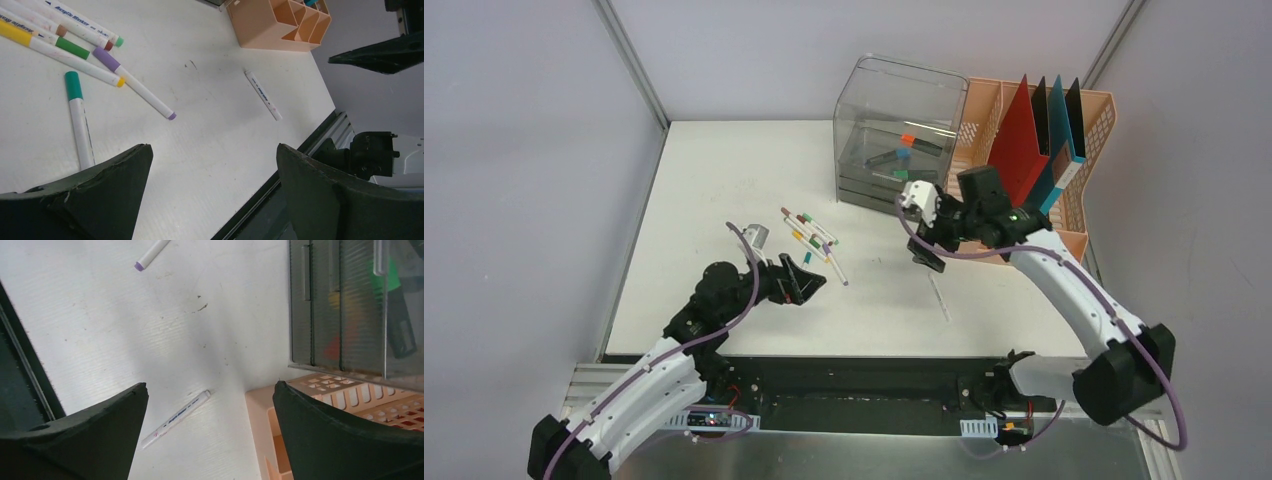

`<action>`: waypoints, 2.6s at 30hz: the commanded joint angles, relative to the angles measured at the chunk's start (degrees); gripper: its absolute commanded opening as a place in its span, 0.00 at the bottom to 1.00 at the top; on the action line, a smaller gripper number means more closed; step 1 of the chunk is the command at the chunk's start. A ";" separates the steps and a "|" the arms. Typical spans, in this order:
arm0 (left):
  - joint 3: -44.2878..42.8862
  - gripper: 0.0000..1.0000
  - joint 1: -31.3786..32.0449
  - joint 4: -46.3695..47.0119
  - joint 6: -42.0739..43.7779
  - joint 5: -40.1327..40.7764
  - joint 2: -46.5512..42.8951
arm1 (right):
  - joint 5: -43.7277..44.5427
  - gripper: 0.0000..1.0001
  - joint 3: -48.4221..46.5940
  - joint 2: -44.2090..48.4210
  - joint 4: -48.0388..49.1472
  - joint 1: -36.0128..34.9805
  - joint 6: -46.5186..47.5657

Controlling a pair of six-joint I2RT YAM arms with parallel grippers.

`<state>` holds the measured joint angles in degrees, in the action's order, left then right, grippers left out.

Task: Organize the desk
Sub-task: Open the drawer in the storage box.

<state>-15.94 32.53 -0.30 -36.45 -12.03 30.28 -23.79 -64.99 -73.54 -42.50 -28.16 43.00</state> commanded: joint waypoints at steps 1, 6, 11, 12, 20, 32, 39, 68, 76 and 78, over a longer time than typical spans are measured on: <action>-0.12 0.99 -0.37 14.74 -2.13 -1.85 5.68 | -11.79 0.99 2.73 8.90 -0.99 5.10 0.23; -2.42 0.99 -0.37 22.74 -3.15 -3.73 15.56 | -15.60 0.99 5.25 15.99 -1.35 13.61 -1.92; -6.16 0.97 -0.37 30.79 -5.75 -6.20 27.46 | -15.75 0.99 6.38 19.68 -2.29 18.89 -1.64; -7.21 0.97 -0.37 31.74 -6.12 -6.64 29.72 | -15.64 0.99 6.71 19.95 -2.29 19.35 -1.44; -15.82 0.96 -0.37 35.66 -6.93 -8.87 44.82 | -16.41 0.99 7.76 18.16 -2.49 22.51 -1.53; -23.38 0.89 -0.37 53.67 -18.34 -7.69 66.74 | -15.74 0.99 8.08 16.69 -2.93 23.35 -0.81; -28.86 0.84 -0.37 64.13 -25.39 -6.64 80.21 | -14.90 0.99 8.21 16.75 -2.85 23.33 -0.33; -43.22 0.52 -0.37 60.67 -31.85 2.27 95.69 | -14.97 0.99 8.22 16.68 -3.72 23.37 1.25; -44.14 0.33 -0.45 58.75 -33.55 4.14 96.87 | -15.12 0.99 8.30 16.61 -3.77 23.35 1.40; -44.17 0.31 -0.45 58.73 -33.96 4.82 97.11 | -15.18 0.99 8.30 16.54 -3.86 23.33 1.46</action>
<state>-58.70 32.51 58.37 -69.69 -10.26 127.07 -37.80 -56.53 -56.93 -46.65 -5.10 43.33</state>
